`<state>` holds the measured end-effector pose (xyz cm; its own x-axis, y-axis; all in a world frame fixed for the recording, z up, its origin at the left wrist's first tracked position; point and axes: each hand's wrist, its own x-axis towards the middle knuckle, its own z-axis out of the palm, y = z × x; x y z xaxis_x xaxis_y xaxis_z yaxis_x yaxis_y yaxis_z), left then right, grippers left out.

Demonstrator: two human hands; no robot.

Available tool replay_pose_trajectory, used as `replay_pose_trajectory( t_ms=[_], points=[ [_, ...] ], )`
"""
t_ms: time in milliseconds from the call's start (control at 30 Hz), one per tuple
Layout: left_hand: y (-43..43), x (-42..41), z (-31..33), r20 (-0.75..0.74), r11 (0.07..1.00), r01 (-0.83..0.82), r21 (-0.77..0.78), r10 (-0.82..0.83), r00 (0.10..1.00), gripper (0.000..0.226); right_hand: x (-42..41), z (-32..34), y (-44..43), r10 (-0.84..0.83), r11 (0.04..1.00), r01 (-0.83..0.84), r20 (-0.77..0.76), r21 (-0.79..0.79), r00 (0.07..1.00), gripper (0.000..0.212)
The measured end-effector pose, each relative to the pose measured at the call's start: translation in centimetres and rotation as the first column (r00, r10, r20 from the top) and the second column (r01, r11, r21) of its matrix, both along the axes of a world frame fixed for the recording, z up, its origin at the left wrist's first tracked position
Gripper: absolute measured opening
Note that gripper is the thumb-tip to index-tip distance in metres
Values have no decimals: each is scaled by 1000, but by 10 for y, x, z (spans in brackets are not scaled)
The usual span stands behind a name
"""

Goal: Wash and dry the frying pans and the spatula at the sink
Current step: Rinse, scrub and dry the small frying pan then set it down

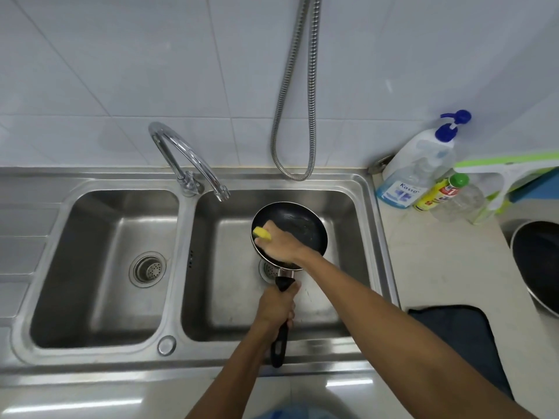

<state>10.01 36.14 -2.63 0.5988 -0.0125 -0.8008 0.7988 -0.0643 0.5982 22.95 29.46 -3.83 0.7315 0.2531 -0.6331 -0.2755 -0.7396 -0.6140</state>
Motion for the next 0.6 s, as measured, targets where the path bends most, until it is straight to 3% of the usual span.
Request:
replay_pose_trajectory(
  t_ms=[100,233,400,600],
  points=[
    [8,0,-1,-14,1000,-16,-9,16,1000,31,12,-6,-19,-6,994,26,187,-103,982,24],
    [13,-1,0,-18,999,-43,-13,43,999,34,22,-11,-34,169,952,-43,405,-302,898,33],
    [16,-7,4,-28,998,-26,-61,24,999,36,19,-12,-25,294,892,-68,461,-447,837,47],
    [23,-13,7,-57,996,-5,-90,0,998,35,17,-25,-25,266,886,-22,469,-463,842,45]
  ],
)
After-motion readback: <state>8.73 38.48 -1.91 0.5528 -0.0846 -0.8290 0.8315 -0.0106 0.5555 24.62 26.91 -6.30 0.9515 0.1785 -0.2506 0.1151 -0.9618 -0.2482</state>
